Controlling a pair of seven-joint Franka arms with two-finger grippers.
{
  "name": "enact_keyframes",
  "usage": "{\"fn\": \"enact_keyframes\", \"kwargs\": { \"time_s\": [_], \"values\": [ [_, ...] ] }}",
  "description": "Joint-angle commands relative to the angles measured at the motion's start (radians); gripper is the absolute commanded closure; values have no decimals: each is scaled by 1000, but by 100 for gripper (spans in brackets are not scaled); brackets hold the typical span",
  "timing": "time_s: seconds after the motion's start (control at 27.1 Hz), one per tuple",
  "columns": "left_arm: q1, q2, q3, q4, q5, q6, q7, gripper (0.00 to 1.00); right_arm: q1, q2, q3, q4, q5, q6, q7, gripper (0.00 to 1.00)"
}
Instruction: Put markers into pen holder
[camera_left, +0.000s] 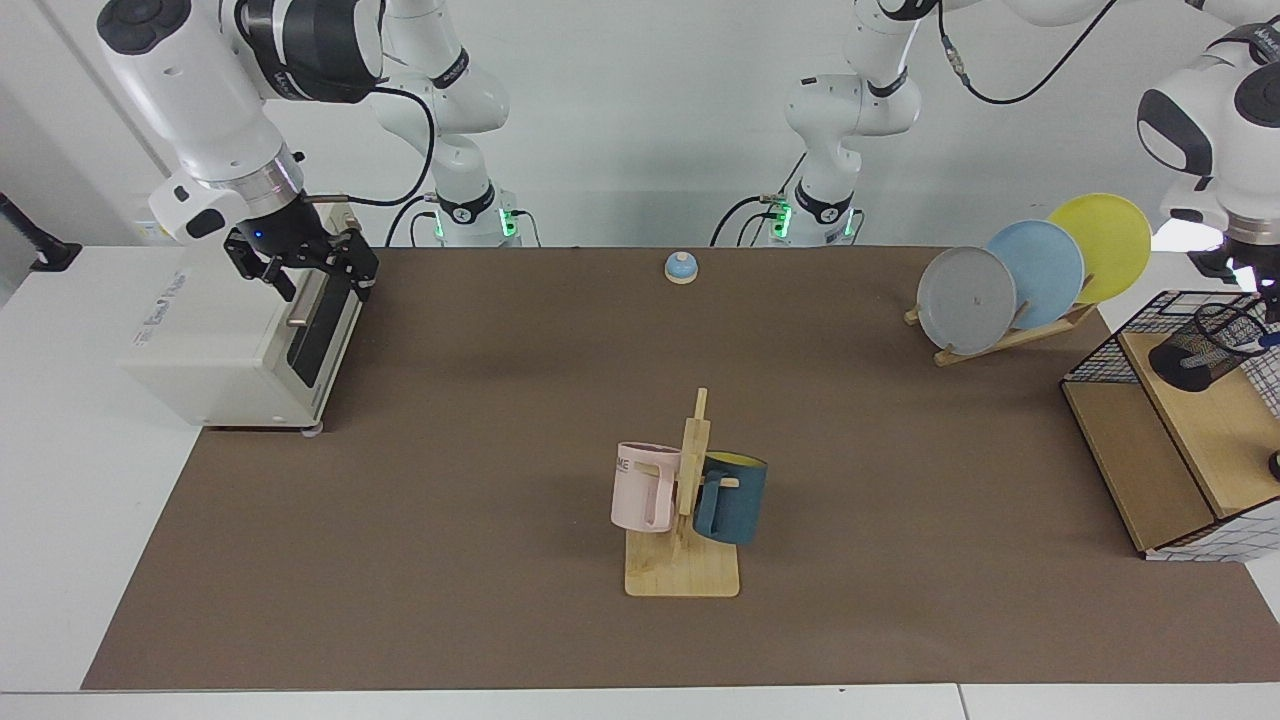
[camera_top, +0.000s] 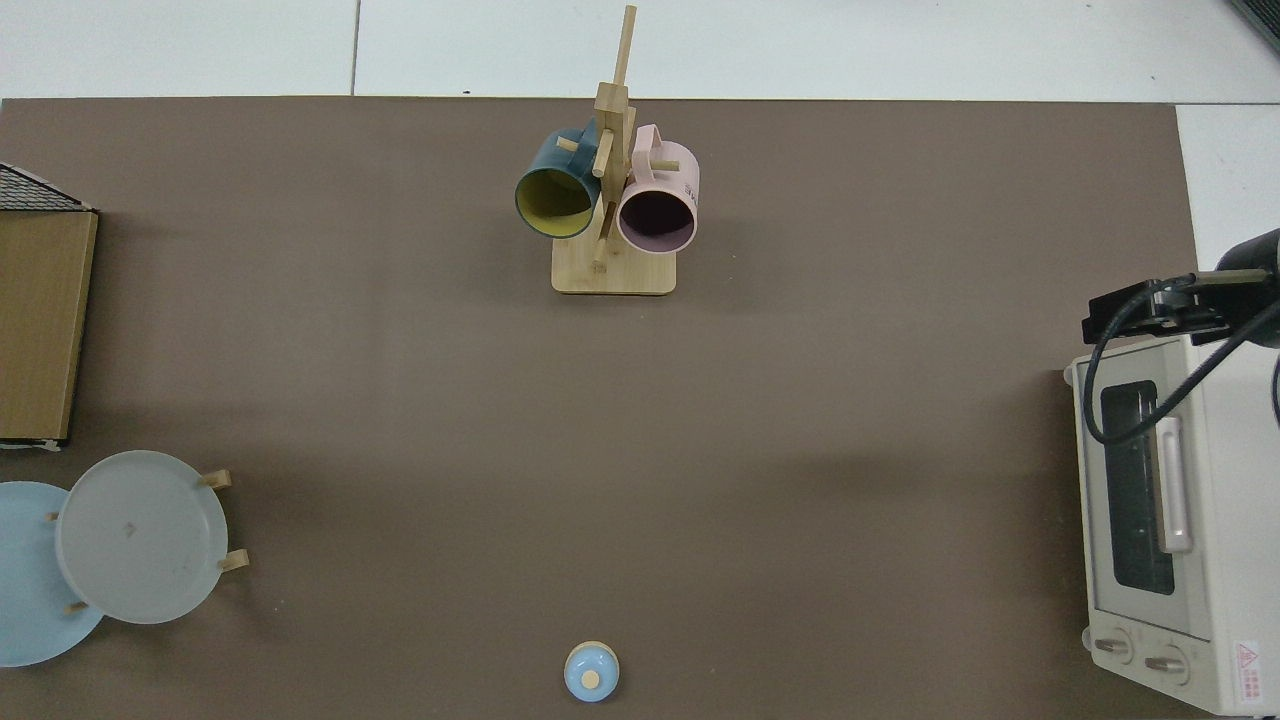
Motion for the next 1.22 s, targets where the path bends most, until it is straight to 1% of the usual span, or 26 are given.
{"fn": "enact_keyframes", "kwargs": {
  "time_s": [0.0,0.11,0.22,0.33,0.41,0.44,0.52,0.66,0.77,0.85,0.92,1.03,1.11,1.18],
  "values": [
    [-16,-24,-42,-26,-85,-34,-60,0,-5,-11,6,-21,-13,25,1,0],
    [-22,-37,-77,-49,-114,-35,-106,0,-5,-11,6,-21,-13,25,1,0],
    [-23,-53,-104,-78,-151,-43,-189,0,-5,-11,6,-21,-13,25,1,0],
    [-22,-72,-164,-103,-169,-63,-289,0,-5,-11,6,-21,-13,25,1,0],
    [-23,-86,-187,-135,-226,-71,-353,0,-6,-11,6,-21,-13,25,1,0],
    [-23,-105,-197,-159,-276,-72,-390,0,-6,-11,6,-21,-13,25,1,0],
    [-37,-133,-212,-213,-338,-71,-479,0,-6,-11,6,-21,-13,25,1,0],
    [-92,-165,-243,-287,-358,-69,-736,0,-6,-11,6,-21,-13,25,1,0],
    [-108,-187,-263,-343,-442,-66,-983,0,-6,-11,6,-21,-13,25,1,0],
    [-109,-189,-282,-347,-494,-81,-1164,0,-6,-11,6,-19,-13,25,1,0],
    [-109,-189,-295,-345,-508,-101,-1264,0,-6,-11,6,-19,-13,25,1,0],
    [-105,-187,-295,-339,-531,-126,-1361,0,-5,-11,6,-19,-13,25,1,0],
    [-94,-187,-283,-337,-599,-132,-1473,0,-6,-9,6,-18,-13,23,1,0],
    [-91,-185,-279,-333,-625,-132,-1643,0,-6,-9,6,-18,-13,23,1,0]
  ]
}}
